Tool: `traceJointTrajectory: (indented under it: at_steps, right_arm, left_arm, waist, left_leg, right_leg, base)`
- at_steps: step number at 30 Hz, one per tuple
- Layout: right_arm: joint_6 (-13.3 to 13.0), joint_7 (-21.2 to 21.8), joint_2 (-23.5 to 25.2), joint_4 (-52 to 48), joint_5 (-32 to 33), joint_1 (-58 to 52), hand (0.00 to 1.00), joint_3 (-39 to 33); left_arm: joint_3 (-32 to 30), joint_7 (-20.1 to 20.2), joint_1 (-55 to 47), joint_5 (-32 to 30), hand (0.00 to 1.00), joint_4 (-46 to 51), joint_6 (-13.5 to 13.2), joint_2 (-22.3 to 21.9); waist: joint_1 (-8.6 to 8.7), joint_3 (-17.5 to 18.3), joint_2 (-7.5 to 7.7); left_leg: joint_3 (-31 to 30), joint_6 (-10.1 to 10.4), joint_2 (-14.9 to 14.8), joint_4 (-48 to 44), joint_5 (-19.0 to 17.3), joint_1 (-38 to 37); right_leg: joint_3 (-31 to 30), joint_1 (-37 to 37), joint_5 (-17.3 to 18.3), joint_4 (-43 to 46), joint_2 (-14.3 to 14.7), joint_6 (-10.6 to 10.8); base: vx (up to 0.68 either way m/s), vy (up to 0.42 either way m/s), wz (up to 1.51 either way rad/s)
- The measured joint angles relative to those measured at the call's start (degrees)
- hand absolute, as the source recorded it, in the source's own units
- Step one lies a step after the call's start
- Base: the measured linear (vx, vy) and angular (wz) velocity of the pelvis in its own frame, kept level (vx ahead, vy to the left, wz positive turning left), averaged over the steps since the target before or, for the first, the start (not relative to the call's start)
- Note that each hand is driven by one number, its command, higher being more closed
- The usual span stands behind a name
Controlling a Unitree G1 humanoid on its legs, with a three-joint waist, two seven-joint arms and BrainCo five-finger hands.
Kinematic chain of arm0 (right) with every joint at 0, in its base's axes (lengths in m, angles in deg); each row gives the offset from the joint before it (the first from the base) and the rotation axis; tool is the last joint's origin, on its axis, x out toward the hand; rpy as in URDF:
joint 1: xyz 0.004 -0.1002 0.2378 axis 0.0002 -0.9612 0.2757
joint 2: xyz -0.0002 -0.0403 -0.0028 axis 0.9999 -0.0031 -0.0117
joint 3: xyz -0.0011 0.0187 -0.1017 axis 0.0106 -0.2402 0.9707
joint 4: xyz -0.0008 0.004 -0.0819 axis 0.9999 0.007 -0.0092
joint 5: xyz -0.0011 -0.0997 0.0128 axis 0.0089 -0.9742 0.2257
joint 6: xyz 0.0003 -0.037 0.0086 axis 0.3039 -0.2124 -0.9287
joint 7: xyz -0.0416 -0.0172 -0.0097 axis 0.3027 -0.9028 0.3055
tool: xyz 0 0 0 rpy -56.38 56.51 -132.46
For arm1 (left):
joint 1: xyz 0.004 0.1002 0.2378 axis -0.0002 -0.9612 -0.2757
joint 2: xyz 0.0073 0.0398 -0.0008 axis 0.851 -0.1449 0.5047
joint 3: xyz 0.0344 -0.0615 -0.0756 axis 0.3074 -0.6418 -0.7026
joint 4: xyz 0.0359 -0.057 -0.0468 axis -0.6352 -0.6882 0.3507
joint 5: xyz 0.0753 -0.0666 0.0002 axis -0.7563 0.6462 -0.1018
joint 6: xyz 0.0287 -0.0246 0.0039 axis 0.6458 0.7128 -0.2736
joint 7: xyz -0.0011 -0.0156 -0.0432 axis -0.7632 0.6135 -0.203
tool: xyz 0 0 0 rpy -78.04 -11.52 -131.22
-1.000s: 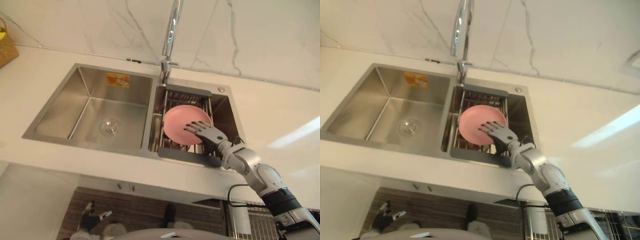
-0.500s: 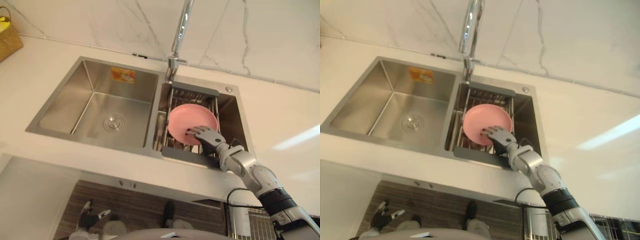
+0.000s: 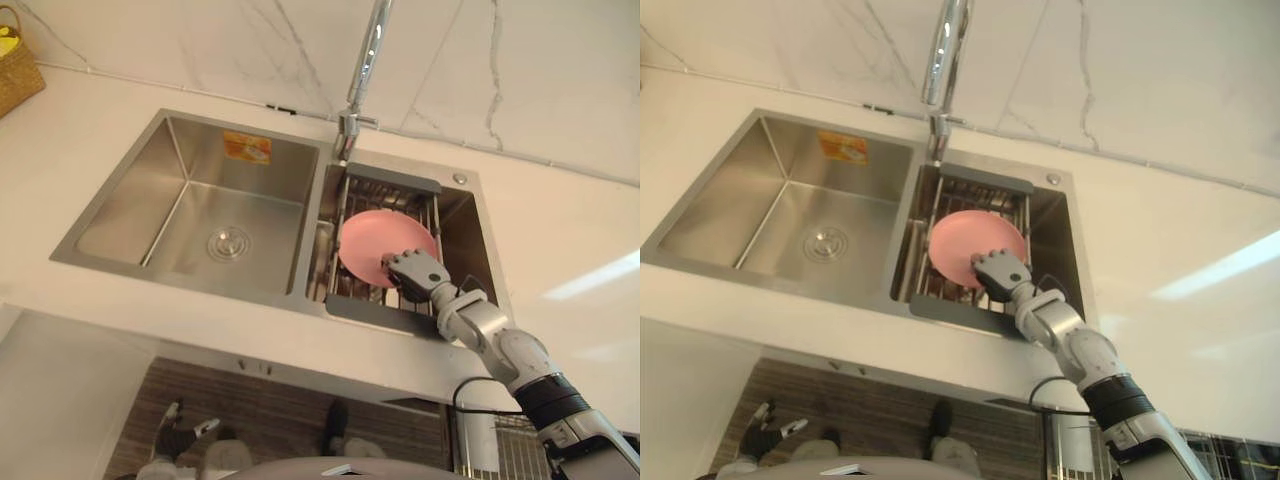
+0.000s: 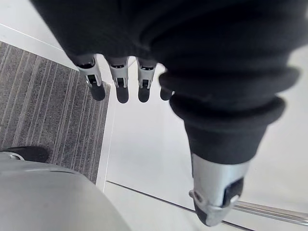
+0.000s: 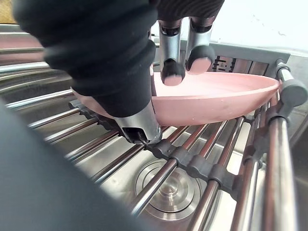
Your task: Walk over to the sink, pick up the cup, carry it to the dishwasher, place the cup inside the dishwasher, then close the dishwasher door
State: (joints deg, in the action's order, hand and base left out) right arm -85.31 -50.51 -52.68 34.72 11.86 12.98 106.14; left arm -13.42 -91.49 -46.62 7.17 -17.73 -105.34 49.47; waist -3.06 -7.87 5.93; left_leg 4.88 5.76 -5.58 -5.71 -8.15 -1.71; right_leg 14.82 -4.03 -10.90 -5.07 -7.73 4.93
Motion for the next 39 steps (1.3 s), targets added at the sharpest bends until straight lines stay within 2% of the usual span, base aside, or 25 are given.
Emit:
traceJointTrajectory:
  at_steps: [7, 9, 13, 18, 34, 39]
  right_arm:
    - [-0.3, -2.0, 0.0, -3.2, 0.1, -0.9, 1.0, -2.7]
    - [-0.2, -4.5, 0.0, -7.6, 1.4, -1.0, 1.0, -6.4]
    - [0.1, -5.8, -0.2, -10.6, 2.6, -1.0, 1.0, -11.1]
    - [-0.6, -8.5, 0.0, -16.2, 5.3, -1.0, 1.0, -11.3]
    - [-1.5, -6.7, 0.0, -16.3, 8.8, -1.2, 1.0, -11.3]
    - [-1.5, -6.7, 0.1, -16.3, 9.1, -3.4, 1.0, -11.3]
  left_arm:
    - [-0.2, -1.3, -0.5, 0.0, 0.0, 0.0, -0.7, -0.4]
    - [-0.2, -1.4, -0.6, 0.0, 0.0, 0.0, -1.2, -0.7]
    - [-0.2, -1.5, -0.7, 0.0, 0.0, 0.0, -1.7, -1.1]
    - [-0.2, -1.6, -0.8, 0.0, 0.0, 0.0, -2.0, -1.3]
    - [-0.2, -2.0, -0.8, 0.0, 0.0, -0.1, -2.3, -1.3]
    - [-0.2, -2.0, -1.3, 0.0, 0.0, -0.1, -2.3, -1.3]
  waist:
    - [0.65, -0.2, -0.4]
    - [1.07, -0.1, -1.04]
    - [1.36, -0.1, -1.64]
    - [1.69, 0.0, -2.01]
    - [1.74, 0.4, -2.06]
    - [1.71, 1.7, -2.01]
  left_leg:
    - [0.0, 0.0, 0.0, -0.1, 0.0, -0.3]
    - [0.0, 0.0, 0.0, -0.2, 0.0, -0.5]
    - [0.2, 0.0, -0.1, -0.1, 0.0, -1.4]
    - [0.9, 0.0, -0.1, -0.2, 0.0, -1.5]
    - [1.4, 0.0, 0.0, 0.2, 0.0, -2.8]
    - [1.4, 0.0, 0.0, 0.8, 0.1, -3.1]
  right_leg:
    - [0.0, 0.3, 0.0, 0.0, 0.0, 0.0]
    - [-0.1, 0.5, -0.1, 0.0, 0.0, 0.0]
    - [-0.2, 1.3, -0.1, 0.0, 0.1, 0.0]
    - [-0.8, 1.0, -0.1, 0.0, 0.1, 0.0]
    - [-1.2, 1.8, -0.2, 0.0, 0.1, 0.0]
    - [-1.3, 1.9, -0.1, 0.0, 0.1, 0.1]
  base:
    - [0.0, 0.0, 0.0]
    - [0.0, 0.0, 0.0]
    - [-0.01, -0.001, -0.02]
    - [-0.03, -0.002, -0.07]
    - [0.0, 0.0, -0.01]
    - [0.0, 0.0, 0.0]
